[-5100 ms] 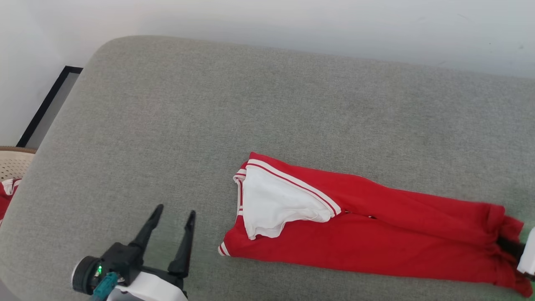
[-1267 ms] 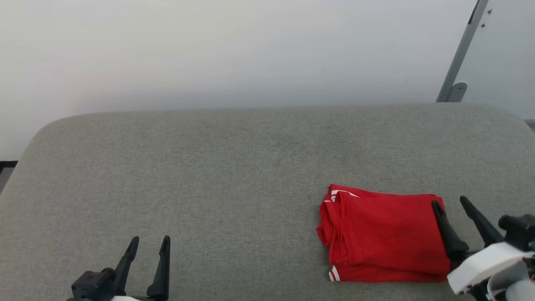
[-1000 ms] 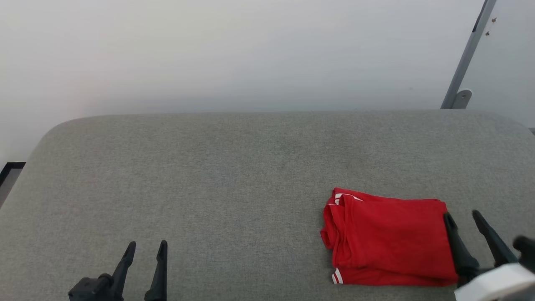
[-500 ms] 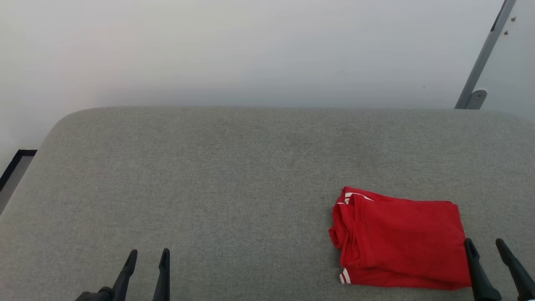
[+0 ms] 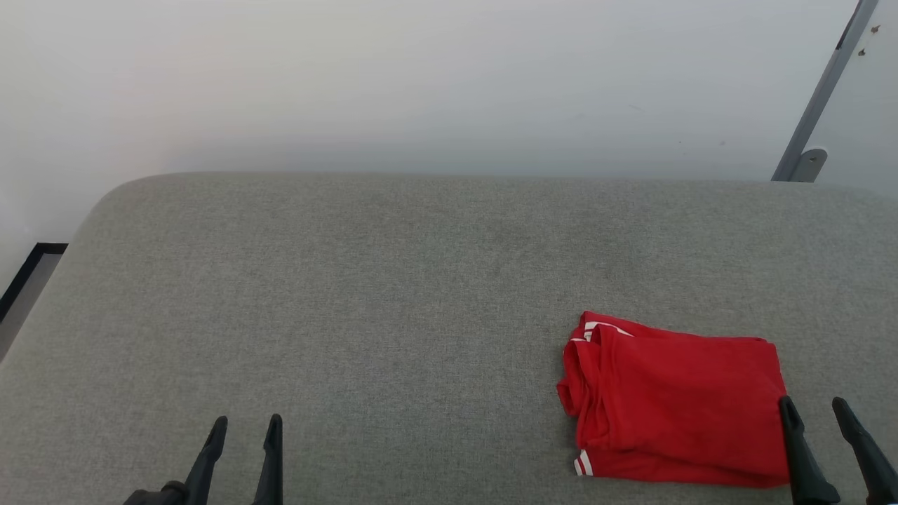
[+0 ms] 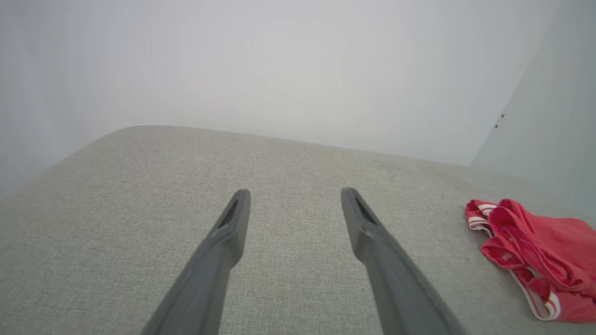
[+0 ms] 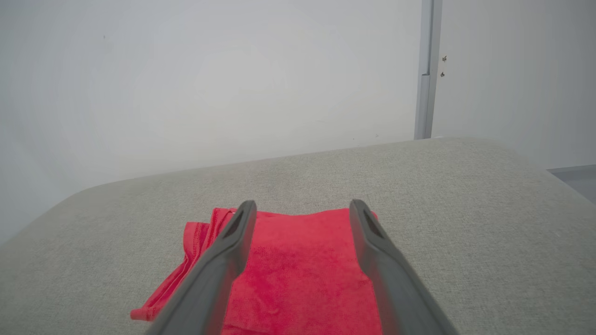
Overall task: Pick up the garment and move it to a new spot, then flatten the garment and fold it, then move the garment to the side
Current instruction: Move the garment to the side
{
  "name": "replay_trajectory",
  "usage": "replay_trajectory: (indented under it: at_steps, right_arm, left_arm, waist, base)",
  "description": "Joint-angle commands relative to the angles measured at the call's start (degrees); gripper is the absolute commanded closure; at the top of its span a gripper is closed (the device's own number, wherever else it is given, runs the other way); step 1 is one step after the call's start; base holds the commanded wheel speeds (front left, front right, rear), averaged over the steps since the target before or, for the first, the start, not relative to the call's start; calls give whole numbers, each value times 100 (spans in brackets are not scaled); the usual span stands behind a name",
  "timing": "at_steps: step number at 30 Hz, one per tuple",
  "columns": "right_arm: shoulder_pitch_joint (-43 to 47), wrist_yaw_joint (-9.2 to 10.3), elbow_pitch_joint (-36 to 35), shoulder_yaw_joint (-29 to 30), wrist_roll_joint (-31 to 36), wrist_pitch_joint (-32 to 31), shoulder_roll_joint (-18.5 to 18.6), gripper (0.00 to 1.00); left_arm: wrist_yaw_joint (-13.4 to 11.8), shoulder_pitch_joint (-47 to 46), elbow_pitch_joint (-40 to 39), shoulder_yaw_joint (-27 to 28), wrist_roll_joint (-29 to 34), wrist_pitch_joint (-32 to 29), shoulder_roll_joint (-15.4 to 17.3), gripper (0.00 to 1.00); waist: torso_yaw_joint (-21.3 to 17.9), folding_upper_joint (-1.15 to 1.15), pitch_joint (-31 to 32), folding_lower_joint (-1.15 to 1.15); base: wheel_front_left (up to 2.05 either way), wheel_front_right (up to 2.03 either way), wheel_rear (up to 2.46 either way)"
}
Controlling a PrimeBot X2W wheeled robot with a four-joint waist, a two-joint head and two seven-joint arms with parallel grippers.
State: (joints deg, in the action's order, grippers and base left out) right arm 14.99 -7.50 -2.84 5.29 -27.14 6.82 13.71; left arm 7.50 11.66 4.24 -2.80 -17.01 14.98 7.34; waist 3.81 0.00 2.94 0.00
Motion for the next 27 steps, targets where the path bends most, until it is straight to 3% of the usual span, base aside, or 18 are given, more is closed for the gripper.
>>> replay_trajectory:
  at_steps: [1,17,21,26,27]
  right_arm:
    - [53,3,-17,5,27,-12,-25,0]
    - [-89,3,157,38,-50,-97,-77,0]
    - [-424,3,412,54,4,-651,149,0]
    - [-1021,3,796,-248,4,-1916,912,0]
    - [-1021,3,796,-248,4,-1916,912,0]
  left_arm:
    - [-5,-71,-17,28,11,28,-12,0]
    - [-5,-223,27,-97,29,28,37,0]
    - [-5,-297,42,-155,52,27,87,0]
    - [-5,-564,59,-284,48,28,101,0]
    - [-5,-564,59,-284,48,28,101,0]
  waist:
    - [-3,0,-4,0]
    - [26,0,-158,0]
    - [-28,0,-329,0]
    - [-41,0,-741,0]
    - [-41,0,-741,0]
  base:
    - [0,0,0]
    - [0,0,0]
    - [0,0,0]
    - [0,0,0]
    - [0,0,0]
